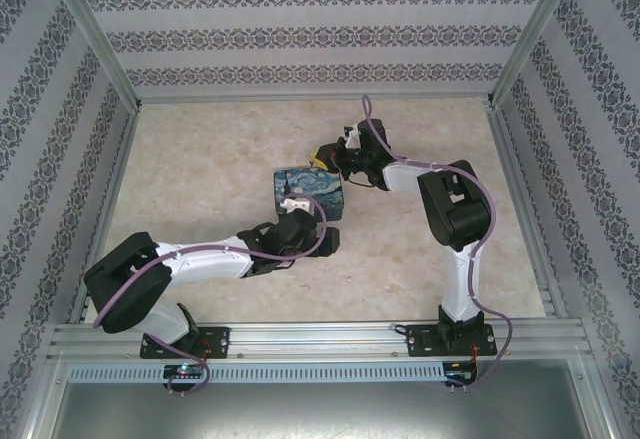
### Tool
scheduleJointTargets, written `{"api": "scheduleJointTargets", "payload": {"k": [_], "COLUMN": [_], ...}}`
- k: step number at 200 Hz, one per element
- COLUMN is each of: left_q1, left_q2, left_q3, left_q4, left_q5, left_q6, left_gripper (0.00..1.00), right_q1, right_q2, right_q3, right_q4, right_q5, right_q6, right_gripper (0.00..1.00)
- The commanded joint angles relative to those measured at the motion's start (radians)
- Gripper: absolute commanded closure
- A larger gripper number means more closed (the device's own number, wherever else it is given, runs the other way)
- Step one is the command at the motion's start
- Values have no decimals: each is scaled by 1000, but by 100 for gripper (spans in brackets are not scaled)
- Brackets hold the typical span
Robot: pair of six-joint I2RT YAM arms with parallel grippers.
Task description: Unlock a padlock with a key
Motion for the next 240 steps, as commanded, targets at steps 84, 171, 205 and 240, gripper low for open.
{"api": "scheduleJointTargets", "payload": {"k": [84,171,205,240], "left_q1": [-1,105,152,154], "left_q2": [3,4,72,164], "left_q3": [-102,-184,-142,-109], "left_q4": [230,384,404,447], "left_q5": [-3,61,139,198], "left_q6": [73,85,113,115], "left_gripper": [0,2,4,7], "right_q1": [77,90,90,88], "right_q2": [-61,-69,-66,-61], "right_q3": [-11,-21,-21,-27], "right_q4": [-130,-170,-175,-175], "right_q5": [106,143,144,143], "right_q6": [-118,-142,-147,-151], "right_gripper": [100,100,100,100]}}
